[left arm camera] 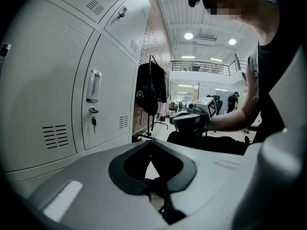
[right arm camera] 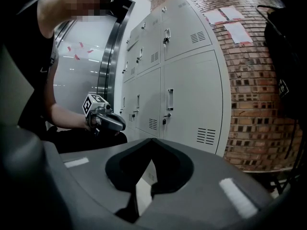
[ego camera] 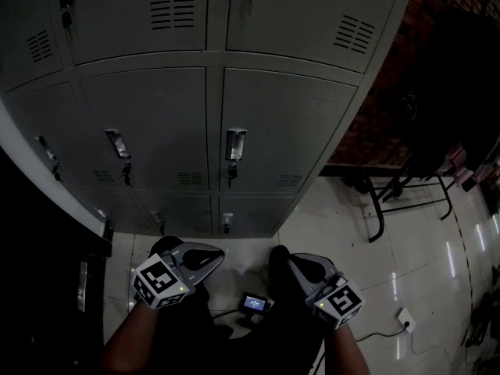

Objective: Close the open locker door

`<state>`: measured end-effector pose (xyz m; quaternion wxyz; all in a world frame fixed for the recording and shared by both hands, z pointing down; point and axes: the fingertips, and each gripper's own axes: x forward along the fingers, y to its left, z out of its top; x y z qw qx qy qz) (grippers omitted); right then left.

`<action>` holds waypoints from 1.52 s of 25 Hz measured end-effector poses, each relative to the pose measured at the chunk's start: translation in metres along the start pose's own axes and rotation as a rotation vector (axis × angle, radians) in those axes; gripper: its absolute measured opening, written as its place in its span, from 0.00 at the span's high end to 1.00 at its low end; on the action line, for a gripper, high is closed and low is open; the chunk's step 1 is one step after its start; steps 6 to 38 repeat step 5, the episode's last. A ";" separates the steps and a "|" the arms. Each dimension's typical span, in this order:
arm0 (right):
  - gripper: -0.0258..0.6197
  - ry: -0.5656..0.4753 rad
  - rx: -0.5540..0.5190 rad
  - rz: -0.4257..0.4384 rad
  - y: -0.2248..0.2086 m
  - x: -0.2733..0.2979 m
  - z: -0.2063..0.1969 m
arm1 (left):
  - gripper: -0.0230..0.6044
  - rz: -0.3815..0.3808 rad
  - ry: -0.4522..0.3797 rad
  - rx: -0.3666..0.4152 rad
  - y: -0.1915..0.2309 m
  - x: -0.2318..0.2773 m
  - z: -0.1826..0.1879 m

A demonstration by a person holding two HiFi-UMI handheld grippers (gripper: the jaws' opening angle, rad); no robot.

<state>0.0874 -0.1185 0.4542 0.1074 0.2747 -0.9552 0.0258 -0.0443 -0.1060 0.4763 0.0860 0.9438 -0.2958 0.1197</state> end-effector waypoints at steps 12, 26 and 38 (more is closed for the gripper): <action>0.96 -0.001 0.000 0.003 -0.001 0.001 0.000 | 0.94 0.000 -0.006 0.003 0.001 0.001 0.001; 0.96 -0.001 0.000 0.003 -0.001 0.001 0.000 | 0.94 0.000 -0.006 0.003 0.001 0.001 0.001; 0.96 -0.001 0.000 0.003 -0.001 0.001 0.000 | 0.94 0.000 -0.006 0.003 0.001 0.001 0.001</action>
